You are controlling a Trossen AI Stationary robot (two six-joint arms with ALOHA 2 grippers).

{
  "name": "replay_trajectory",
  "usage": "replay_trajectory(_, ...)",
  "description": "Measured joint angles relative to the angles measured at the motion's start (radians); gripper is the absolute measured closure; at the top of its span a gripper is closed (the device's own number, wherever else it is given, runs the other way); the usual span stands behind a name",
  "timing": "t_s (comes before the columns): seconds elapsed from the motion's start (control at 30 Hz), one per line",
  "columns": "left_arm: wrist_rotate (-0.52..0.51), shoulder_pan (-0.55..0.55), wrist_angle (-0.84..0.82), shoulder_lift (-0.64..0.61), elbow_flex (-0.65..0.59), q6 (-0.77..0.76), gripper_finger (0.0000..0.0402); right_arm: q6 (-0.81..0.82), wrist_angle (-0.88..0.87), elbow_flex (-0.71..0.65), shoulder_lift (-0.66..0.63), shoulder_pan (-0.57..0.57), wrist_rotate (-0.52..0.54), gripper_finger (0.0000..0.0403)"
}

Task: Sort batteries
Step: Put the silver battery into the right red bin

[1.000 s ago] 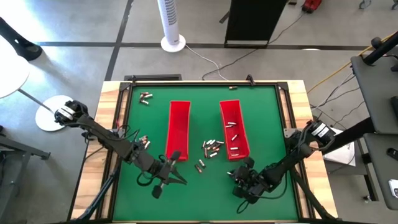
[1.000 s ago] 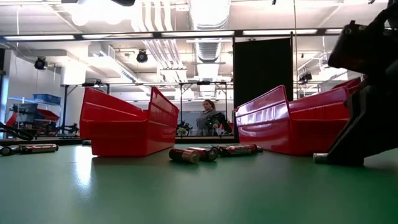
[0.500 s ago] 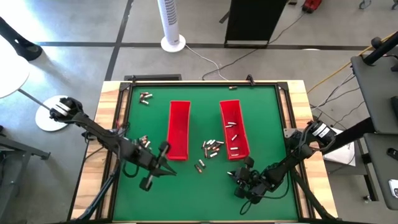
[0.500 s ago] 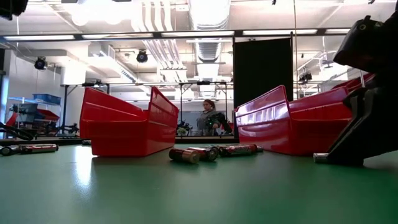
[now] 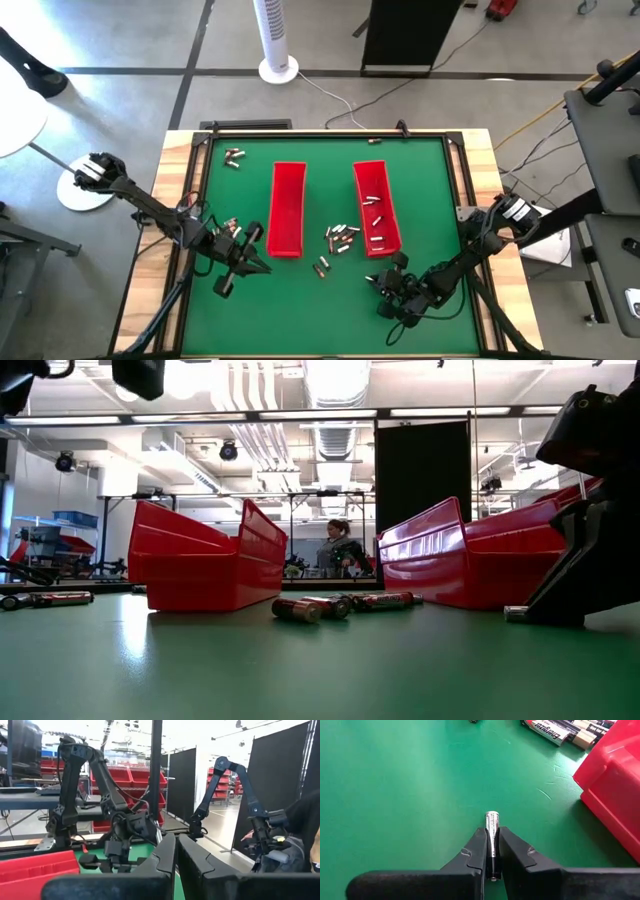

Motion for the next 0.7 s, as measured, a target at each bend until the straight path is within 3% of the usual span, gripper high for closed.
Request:
replay_trajectory(0.23, -0.035, -0.001, -0.002, -0.029, -0.058, -0.004, 0.0402, -0.03, -0.022, 0.038, -0.01, -0.005, -0.01, 0.0377)
replay_trajectory(0.57, -0.356, 0.018, -0.005, 0.017, -0.062, 0.111, 0.0402, -0.066, -0.158, 0.117, -0.046, -0.039, -0.111, 0.0377)
replay_trajectory(0.63, -0.358, 0.035, 0.003, 0.016, -0.062, 0.116, 0.0402, -0.065, -0.165, 0.119, -0.05, -0.044, -0.127, 0.0377)
replay_trajectory(0.7, -0.246, 0.058, 0.002, 0.009, -0.06, 0.125, 0.0402, -0.065, -0.166, 0.119, -0.052, -0.045, -0.125, 0.0377)
